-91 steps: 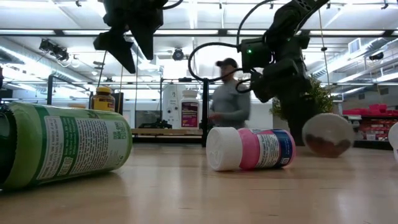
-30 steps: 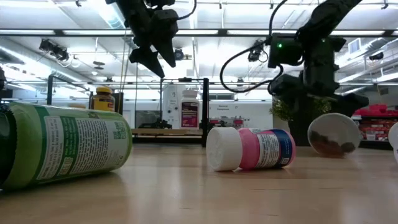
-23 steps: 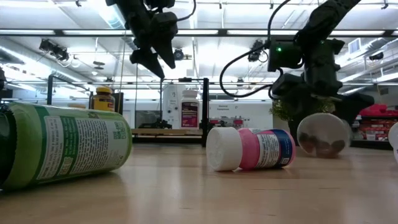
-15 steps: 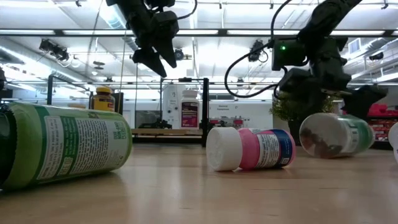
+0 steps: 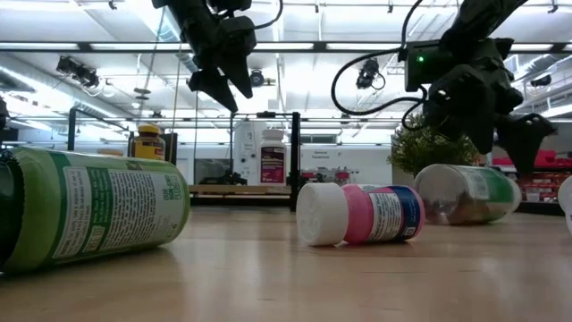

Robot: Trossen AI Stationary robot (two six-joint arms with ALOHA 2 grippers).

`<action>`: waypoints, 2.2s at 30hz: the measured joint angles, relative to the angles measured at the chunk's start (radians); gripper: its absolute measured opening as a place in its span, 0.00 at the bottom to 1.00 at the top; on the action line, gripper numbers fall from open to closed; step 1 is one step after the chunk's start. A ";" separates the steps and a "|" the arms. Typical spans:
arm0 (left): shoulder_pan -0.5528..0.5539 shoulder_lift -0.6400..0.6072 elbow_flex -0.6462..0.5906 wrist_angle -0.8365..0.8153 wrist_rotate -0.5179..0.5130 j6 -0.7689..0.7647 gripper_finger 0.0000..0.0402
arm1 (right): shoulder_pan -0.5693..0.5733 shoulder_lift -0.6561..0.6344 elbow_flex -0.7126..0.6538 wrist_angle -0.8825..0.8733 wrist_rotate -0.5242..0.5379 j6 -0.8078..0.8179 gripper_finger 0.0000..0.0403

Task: Pick and place medicine bottles onto shelf by color
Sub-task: Put the green medicine bottle on the shelf

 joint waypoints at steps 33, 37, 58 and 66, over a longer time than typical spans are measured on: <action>-0.166 0.000 0.000 -0.018 -0.050 -0.437 0.71 | 0.054 0.132 -0.025 0.180 -0.068 -0.166 0.88; -0.171 0.000 0.000 -0.018 -0.050 -0.454 0.71 | 0.053 0.130 -0.026 0.274 -0.040 -0.154 0.88; -0.168 0.000 0.000 -0.018 -0.012 -0.454 0.71 | 0.025 0.131 0.183 0.159 0.091 -0.256 0.80; -0.167 0.000 0.000 -0.018 -0.027 -0.425 0.71 | 0.077 0.167 0.185 0.219 0.087 -0.255 0.86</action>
